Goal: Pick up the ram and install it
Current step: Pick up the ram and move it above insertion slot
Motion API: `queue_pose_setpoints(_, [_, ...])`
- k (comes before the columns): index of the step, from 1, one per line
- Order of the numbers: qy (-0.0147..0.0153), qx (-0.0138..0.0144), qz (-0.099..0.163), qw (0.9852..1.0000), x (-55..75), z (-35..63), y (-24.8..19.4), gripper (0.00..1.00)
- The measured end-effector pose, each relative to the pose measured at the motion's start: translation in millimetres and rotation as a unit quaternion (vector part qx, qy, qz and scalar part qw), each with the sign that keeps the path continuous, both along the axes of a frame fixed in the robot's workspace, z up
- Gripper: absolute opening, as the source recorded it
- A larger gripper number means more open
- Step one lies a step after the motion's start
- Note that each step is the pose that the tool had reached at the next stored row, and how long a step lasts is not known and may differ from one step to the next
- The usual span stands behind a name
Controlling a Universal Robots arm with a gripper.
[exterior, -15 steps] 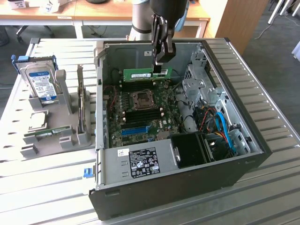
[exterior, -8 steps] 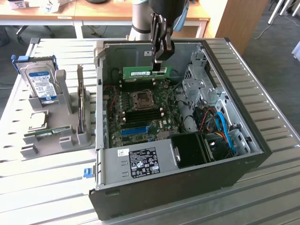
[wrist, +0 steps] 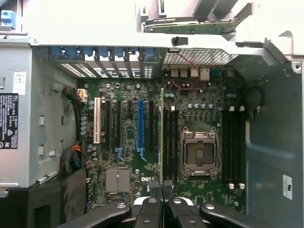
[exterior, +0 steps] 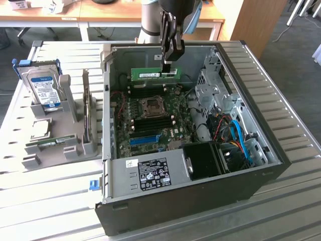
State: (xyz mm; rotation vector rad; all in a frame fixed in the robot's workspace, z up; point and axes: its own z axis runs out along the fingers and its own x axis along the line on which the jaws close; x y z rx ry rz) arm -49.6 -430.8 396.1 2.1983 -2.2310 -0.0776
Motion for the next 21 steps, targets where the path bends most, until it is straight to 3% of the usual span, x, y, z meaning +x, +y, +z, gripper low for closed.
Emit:
queue_pose_setpoints(10, [0.0000, 0.0000, 0.000, 1.0000, 0.0, -0.6, 12.5, 0.12])
queue_pose_setpoints(21, [-0.0006, 0.0000, 0.000, 1.0000, 0.0, -6.1, 12.5, 0.12])
